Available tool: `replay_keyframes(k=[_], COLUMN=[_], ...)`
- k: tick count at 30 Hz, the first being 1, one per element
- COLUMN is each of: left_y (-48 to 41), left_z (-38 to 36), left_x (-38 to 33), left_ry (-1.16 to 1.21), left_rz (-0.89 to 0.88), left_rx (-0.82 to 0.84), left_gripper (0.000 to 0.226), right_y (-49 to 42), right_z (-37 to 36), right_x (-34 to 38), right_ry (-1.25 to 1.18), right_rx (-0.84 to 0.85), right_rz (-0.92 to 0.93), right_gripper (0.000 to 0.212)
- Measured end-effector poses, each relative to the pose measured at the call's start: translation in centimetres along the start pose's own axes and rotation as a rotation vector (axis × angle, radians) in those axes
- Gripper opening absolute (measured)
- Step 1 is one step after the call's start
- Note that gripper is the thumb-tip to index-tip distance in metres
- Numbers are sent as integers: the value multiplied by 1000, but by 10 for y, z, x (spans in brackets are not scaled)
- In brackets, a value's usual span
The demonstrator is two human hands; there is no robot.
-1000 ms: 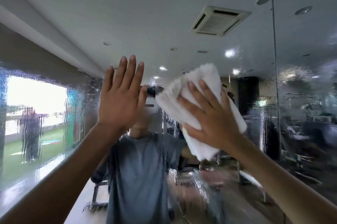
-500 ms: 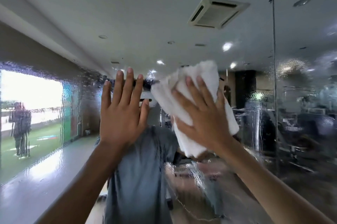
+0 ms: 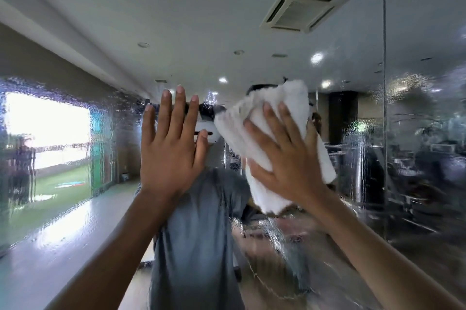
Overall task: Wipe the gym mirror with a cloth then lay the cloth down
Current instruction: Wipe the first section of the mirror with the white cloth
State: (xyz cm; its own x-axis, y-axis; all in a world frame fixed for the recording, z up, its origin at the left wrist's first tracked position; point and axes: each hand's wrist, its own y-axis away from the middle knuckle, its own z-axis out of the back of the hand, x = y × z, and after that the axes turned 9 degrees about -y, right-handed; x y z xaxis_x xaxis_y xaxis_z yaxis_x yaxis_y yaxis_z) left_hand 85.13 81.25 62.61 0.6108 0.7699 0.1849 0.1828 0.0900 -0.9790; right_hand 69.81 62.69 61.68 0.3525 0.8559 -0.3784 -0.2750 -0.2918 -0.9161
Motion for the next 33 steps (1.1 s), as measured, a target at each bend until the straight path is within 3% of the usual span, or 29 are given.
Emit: replay_keyframes(k=[2, 6, 8, 10, 15, 17, 20, 22, 24, 28, 29, 30, 33], left_y=[-1, 0, -1, 0, 29, 40, 40, 39, 41, 43, 42, 42, 44], left_z=[0, 1, 2, 2, 6, 7, 8, 9, 10, 11, 11, 11, 12], left_x=[-3, -4, -3, -1, -3, -6, -8, -7, -4, -3, -3, -3, -4], left_ry=[-18, -38, -13, 14, 14, -7, -18, 0, 7, 12, 12, 6, -6], left_rz=[4, 9, 6, 5, 8, 18, 31, 20, 8, 7, 5, 6, 11], left_rx=[-3, 8, 14, 18, 48, 50, 47, 56, 61, 59, 59, 60, 63], left_gripper=[59, 59, 59, 59, 58, 58, 58, 58, 58, 58, 58, 58, 58], right_y=[5, -64, -99, -101, -1, 12, -30, -59, -61, 0, 12, 18, -2], right_z=[6, 13, 8, 2, 1, 6, 9, 7, 2, -1, 0, 2, 9], right_x=[-26, -46, -31, -5, 15, -11, -30, -16, 7, 22, 14, 2, -26], right_ry=[26, -81, -105, -78, -9, 0, -93, -122, -100, -41, -24, -20, -63], right_rx=[53, -67, -99, -91, 59, 99, -25, -70, -71, 11, 25, 36, 20], right_rz=[28, -560, -667, -550, -2, -73, -525, -641, -541, -74, -31, -61, -394], right_gripper=[76, 74, 76, 76, 79, 79, 75, 74, 73, 75, 76, 76, 78])
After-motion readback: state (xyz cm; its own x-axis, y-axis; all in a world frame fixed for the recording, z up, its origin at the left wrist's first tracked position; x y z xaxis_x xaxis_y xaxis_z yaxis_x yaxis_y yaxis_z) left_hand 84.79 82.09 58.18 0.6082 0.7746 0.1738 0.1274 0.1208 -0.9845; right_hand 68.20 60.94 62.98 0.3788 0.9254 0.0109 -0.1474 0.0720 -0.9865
